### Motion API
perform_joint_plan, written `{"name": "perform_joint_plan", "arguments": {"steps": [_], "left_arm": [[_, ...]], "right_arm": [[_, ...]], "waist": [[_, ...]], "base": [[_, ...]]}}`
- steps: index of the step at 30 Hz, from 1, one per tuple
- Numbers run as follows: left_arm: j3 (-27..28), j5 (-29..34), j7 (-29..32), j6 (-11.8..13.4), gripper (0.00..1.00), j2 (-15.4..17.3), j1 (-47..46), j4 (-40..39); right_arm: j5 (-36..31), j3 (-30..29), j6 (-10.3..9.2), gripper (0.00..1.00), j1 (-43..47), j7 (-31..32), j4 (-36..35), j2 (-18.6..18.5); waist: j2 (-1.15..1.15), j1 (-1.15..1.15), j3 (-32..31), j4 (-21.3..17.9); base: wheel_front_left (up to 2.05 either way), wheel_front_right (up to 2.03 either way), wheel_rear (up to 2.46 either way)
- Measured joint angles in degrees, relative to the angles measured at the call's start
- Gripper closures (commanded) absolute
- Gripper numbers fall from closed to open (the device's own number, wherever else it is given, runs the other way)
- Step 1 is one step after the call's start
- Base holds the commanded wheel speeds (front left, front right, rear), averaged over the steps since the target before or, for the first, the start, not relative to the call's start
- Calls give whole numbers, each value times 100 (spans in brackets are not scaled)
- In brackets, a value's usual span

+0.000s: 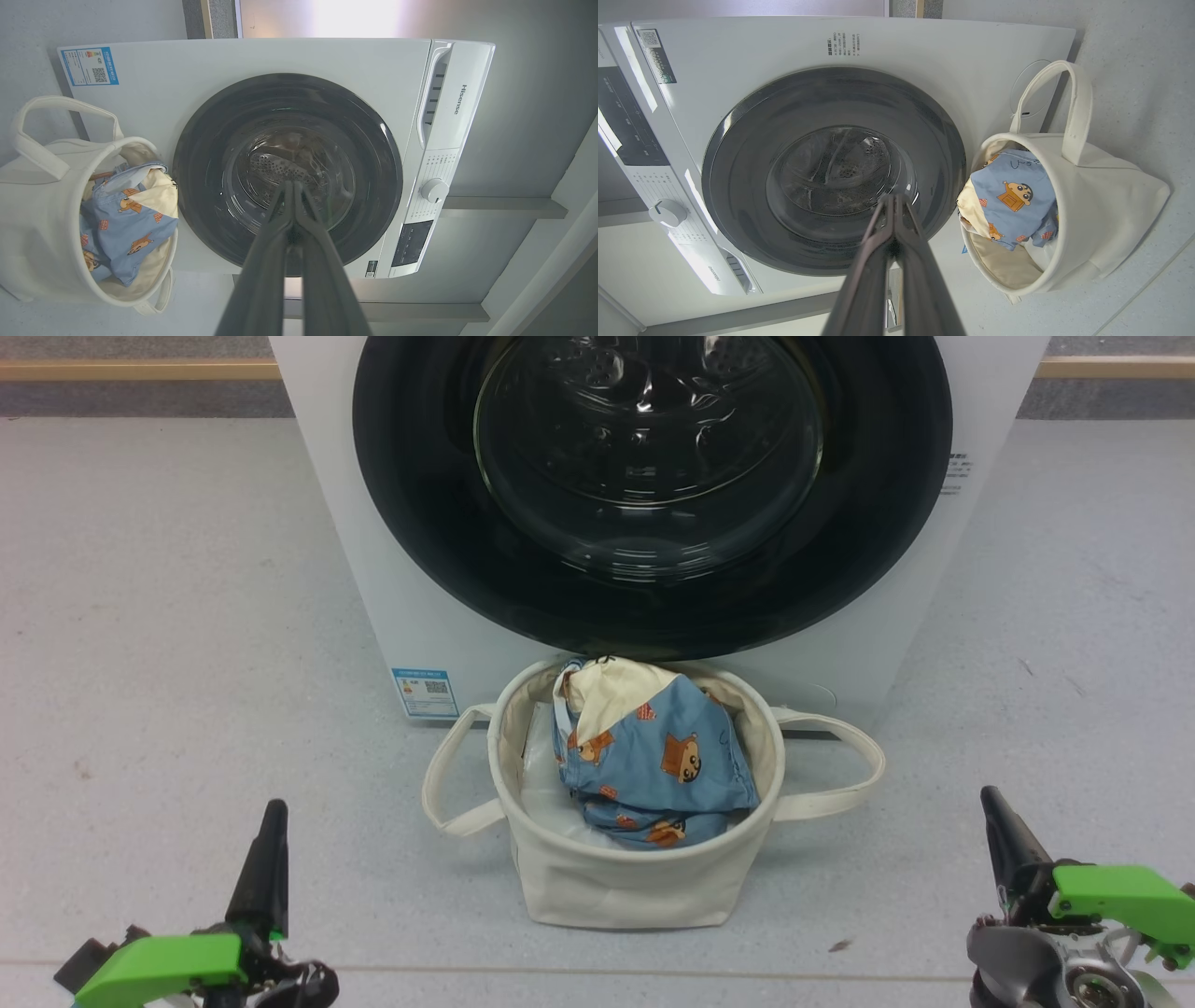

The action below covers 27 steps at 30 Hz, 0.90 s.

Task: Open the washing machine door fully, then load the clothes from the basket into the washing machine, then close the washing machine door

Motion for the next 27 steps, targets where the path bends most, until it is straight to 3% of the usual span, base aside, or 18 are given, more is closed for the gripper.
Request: {"name": "perform_joint_plan", "arguments": {"steps": [27], "left_arm": [[1, 0, 0, 0, 100, -1, 0, 0]], "right_arm": [[0, 1, 0, 100, 0, 0, -1, -1]], "waist": [[0, 0, 0, 0]], "base": [[0, 0, 0]]}}
